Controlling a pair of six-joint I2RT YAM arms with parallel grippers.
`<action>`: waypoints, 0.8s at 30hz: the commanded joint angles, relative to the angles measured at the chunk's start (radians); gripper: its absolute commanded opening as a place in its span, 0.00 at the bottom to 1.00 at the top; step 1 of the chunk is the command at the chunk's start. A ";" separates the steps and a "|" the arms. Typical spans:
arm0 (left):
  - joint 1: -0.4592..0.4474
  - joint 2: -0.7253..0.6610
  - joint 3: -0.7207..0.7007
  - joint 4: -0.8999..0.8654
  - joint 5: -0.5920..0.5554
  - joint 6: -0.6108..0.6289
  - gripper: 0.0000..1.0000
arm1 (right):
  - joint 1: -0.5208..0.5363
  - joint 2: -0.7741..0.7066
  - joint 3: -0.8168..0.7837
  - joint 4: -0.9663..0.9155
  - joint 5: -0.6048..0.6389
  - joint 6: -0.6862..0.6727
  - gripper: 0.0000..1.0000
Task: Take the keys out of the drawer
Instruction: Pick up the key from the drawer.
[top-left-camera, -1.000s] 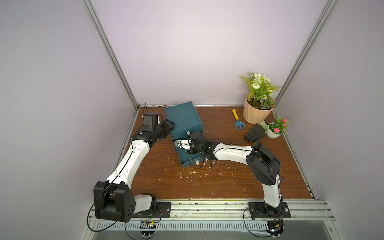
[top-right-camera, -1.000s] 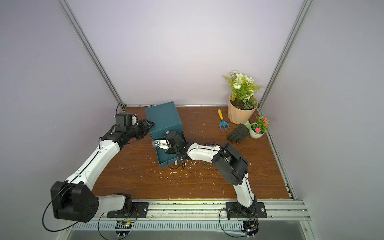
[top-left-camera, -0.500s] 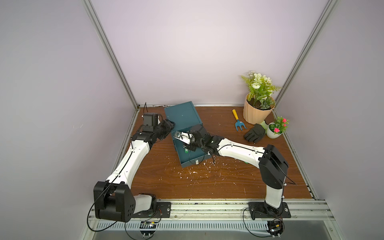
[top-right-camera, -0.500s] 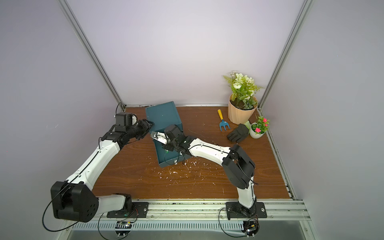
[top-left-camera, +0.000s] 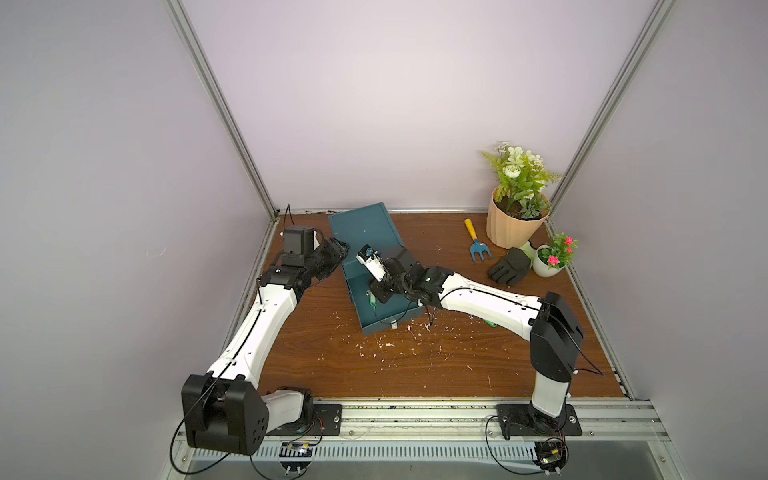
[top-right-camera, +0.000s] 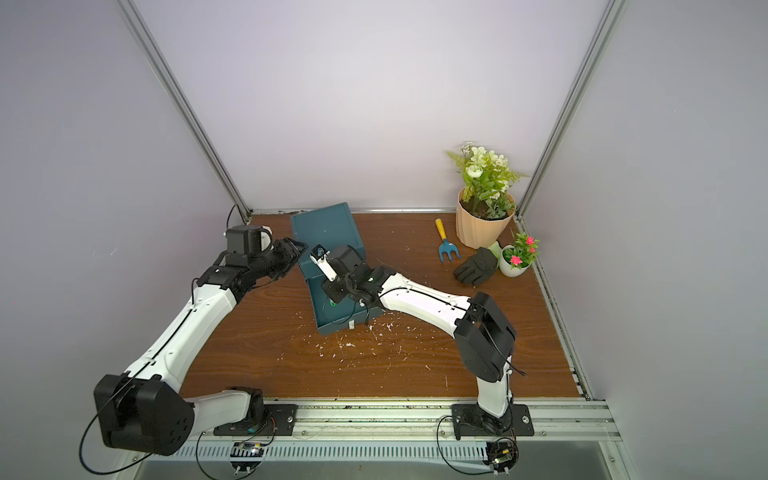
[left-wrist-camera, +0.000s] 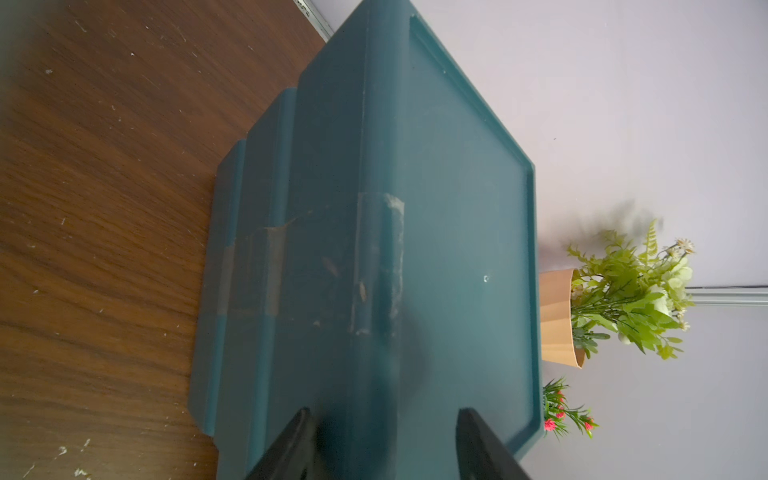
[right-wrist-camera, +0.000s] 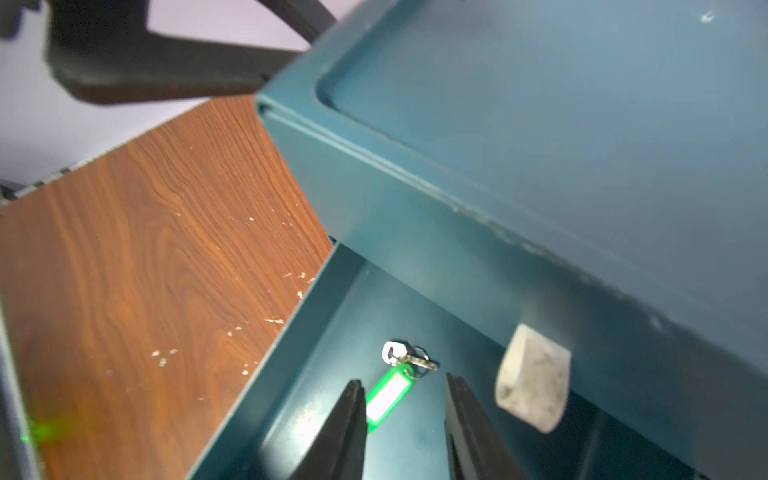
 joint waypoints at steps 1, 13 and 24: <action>0.006 -0.033 -0.020 -0.016 -0.010 0.030 0.57 | 0.028 0.025 0.045 -0.027 0.029 0.106 0.38; 0.007 -0.088 -0.052 -0.030 -0.022 0.049 0.58 | 0.075 0.124 0.105 -0.126 0.149 0.157 0.41; 0.006 -0.093 -0.049 -0.030 -0.028 0.057 0.58 | 0.076 0.164 0.121 -0.160 0.218 0.161 0.42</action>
